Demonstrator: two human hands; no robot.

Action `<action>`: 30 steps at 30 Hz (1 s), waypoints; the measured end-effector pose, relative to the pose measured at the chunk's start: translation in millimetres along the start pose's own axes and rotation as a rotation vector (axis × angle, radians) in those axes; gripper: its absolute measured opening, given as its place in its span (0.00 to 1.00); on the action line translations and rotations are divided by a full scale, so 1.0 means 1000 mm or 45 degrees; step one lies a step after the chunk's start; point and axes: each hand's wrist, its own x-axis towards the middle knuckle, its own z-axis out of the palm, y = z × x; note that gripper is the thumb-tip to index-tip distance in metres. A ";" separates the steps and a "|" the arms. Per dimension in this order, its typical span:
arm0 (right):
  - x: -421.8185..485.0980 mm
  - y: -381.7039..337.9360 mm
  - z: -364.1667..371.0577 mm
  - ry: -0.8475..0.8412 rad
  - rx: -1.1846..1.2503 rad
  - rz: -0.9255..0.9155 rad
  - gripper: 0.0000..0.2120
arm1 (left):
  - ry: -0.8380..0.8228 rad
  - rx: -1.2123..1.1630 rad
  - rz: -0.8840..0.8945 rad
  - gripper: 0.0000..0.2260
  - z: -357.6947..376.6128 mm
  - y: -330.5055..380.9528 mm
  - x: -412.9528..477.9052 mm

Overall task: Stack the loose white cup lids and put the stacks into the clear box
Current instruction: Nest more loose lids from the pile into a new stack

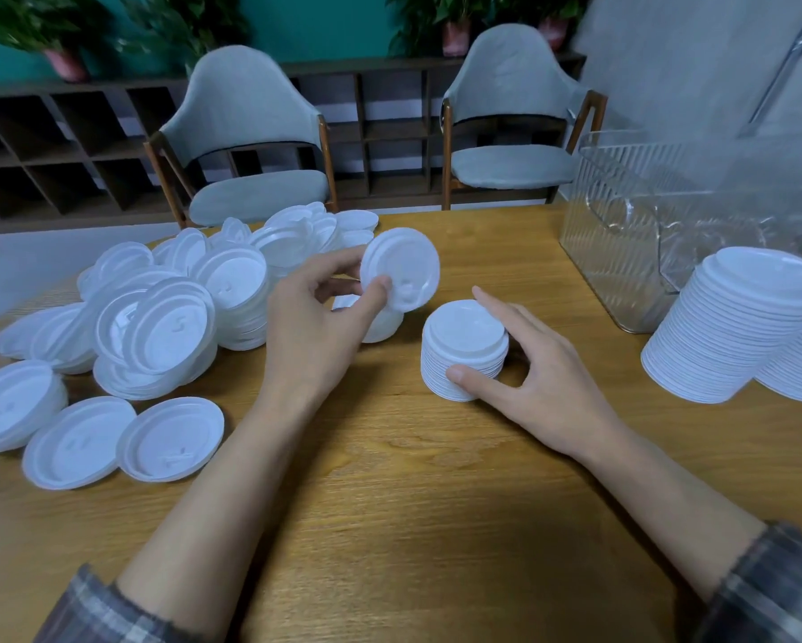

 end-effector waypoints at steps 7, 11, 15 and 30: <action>0.000 -0.002 -0.001 0.004 0.030 0.013 0.44 | -0.260 -0.424 -0.325 0.16 0.009 0.004 -0.005; 0.000 -0.002 -0.001 0.002 0.066 -0.009 0.45 | -0.343 -0.252 -0.264 0.16 0.017 0.003 -0.010; -0.001 -0.001 0.000 0.007 0.056 -0.039 0.42 | -0.425 0.089 -0.117 0.11 0.020 -0.004 -0.014; -0.001 0.000 0.001 0.001 0.025 -0.069 0.40 | -0.616 -0.051 -0.120 0.30 0.019 -0.008 -0.014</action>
